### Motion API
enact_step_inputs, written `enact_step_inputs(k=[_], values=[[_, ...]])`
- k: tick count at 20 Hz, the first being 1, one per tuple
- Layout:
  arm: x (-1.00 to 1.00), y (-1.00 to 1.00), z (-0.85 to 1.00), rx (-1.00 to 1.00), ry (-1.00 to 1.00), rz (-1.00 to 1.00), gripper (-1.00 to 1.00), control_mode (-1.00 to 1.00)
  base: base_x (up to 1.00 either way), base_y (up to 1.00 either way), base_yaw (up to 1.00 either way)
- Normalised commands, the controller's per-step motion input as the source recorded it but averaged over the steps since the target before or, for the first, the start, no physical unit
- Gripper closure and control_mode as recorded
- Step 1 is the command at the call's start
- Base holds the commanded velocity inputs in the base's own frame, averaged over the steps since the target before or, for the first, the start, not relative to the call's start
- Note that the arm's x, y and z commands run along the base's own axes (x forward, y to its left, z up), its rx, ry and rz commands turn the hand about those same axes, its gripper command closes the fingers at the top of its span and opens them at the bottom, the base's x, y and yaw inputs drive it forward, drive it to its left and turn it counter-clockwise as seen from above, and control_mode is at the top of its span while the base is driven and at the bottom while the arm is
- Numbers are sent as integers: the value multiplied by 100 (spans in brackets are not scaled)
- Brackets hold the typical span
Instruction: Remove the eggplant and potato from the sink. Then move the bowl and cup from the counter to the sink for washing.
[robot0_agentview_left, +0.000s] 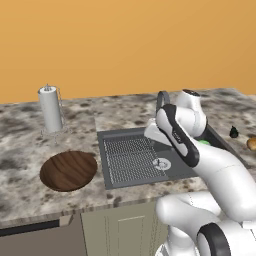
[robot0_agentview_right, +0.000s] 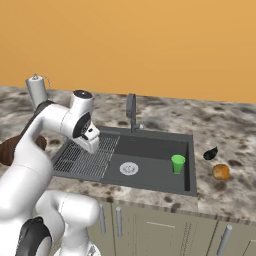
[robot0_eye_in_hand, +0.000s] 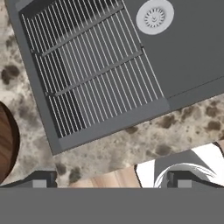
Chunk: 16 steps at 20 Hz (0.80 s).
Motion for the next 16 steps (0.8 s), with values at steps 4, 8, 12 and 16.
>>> enact_step_inputs(k=[4,8,12,16], values=[[-9,36,1,3,5,0,-100,-100,0,0,0],[-12,38,0,4,4,2,-100,-100,0,0,0],[-10,34,0,5,3,1,-100,-100,0,0,0],[-2,30,0,7,2,1,-100,-100,0,0,0]])
